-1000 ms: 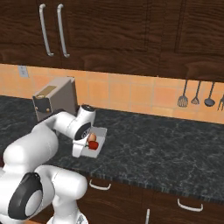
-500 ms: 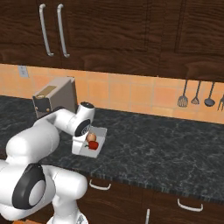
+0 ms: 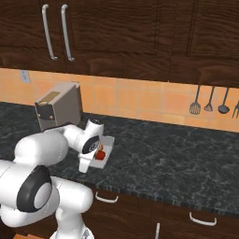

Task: Take the meat container that has the fish and place it on the second highest rack of the freezer. Then take the vegetable container that has the bell pepper and onion and place it on the highest rack of the freezer.

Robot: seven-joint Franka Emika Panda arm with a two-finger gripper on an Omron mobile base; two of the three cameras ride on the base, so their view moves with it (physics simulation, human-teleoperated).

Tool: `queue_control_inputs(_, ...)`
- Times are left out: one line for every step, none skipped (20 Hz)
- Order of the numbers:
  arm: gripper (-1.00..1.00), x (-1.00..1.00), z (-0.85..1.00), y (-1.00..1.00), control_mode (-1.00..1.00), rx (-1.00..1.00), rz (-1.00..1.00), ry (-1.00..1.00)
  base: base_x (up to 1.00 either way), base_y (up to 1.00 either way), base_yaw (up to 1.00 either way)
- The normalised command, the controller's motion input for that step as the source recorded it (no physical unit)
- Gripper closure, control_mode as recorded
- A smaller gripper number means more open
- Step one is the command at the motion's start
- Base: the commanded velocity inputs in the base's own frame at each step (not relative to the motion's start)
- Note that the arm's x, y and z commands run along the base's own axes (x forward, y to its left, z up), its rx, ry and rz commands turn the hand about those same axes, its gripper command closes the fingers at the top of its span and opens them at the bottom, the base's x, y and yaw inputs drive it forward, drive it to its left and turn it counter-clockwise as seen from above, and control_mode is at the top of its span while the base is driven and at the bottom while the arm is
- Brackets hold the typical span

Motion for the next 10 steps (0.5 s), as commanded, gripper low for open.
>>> queue_control_inputs(-1.00, 0.01, -0.29, -0.15, -1.00, 0.00, 0.00, 0.09, 0.00, 0.00, 0.00)
queue_control_inputs(-1.00, 0.11, -0.27, 0.00, -1.00, 0.00, 0.00, 0.11, 0.00, 0.00, 0.00)
queue_control_inputs(1.00, 0.21, -0.26, 0.00, -1.00, 0.00, 0.00, 0.14, 0.00, 0.00, 0.00)
queue_control_inputs(1.00, 0.28, -0.24, 0.26, -1.00, -0.05, 0.00, 0.17, 0.00, 0.00, 0.00)
queue_control_inputs(1.00, 0.11, -0.22, 0.35, -1.00, -0.06, 0.00, 0.12, 0.00, 0.00, 0.00)
queue_control_inputs(1.00, 0.00, -0.12, 0.36, -1.00, -0.06, 0.00, 0.02, 0.00, 0.00, 0.00)
queue_control_inputs(1.00, 0.00, -0.01, 0.27, -1.00, -0.03, 0.00, 0.00, 0.00, 0.00, 0.00)
queue_control_inputs(1.00, 0.00, -0.14, 0.26, -1.00, -0.10, -0.02, 0.00, 0.00, 0.00, 0.00)
queue_control_inputs(1.00, 0.00, -0.12, 0.16, -1.00, -0.06, -0.01, 0.00, 0.00, 0.00, 0.00)
queue_control_inputs(1.00, 0.00, -0.12, 0.06, -1.00, -0.04, 0.00, 0.00, 0.00, 0.00, 0.00)
